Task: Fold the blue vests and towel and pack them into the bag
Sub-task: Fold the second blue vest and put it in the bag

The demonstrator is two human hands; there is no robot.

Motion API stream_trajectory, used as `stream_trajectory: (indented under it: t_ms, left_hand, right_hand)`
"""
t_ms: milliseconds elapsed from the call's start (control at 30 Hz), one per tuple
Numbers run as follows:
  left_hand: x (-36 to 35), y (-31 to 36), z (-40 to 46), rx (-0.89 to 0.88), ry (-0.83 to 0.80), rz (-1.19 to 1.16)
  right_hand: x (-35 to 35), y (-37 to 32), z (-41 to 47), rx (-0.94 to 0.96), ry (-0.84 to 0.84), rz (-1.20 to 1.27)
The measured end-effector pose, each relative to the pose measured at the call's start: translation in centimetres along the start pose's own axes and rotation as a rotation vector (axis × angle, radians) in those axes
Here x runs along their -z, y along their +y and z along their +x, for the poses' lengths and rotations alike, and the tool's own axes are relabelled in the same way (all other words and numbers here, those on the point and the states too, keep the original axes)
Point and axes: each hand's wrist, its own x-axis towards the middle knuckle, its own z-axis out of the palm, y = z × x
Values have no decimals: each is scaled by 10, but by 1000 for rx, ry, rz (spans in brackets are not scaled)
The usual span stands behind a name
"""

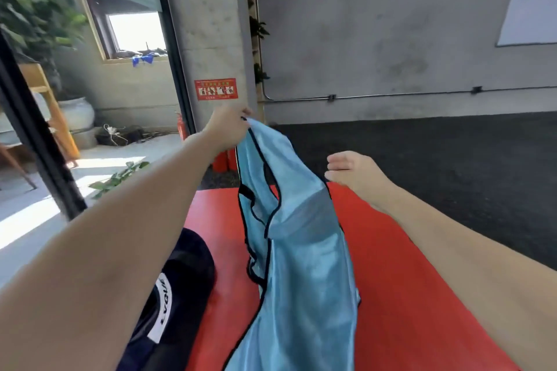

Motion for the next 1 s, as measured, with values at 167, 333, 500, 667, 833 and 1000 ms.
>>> stream_trajectory:
  t_ms: [167, 333, 500, 667, 833, 1000]
  left_hand:
    - [-60, -15, -46, 1, -191, -60]
    - [-92, -5, -148, -47, -361, -156]
    - [-109, -1, -274, -47, -535, -226]
    - [-120, -11, -349, 12, -474, -184]
    - [-144, -46, -388, 193, -435, 0]
    - [-156, -64, -382, 211, -399, 7]
  right_hand:
    - [-24, 44, -15, -98, -67, -147]
    - [-34, 63, -68, -129, -165, -209]
    - [-52, 84, -154, -192, -299, -216]
    - [-69, 113, -222, -214, -295, -382]
    - [-79, 124, -258, -342, -198, -490]
    - [-94, 131, -244, -457, -288, -435]
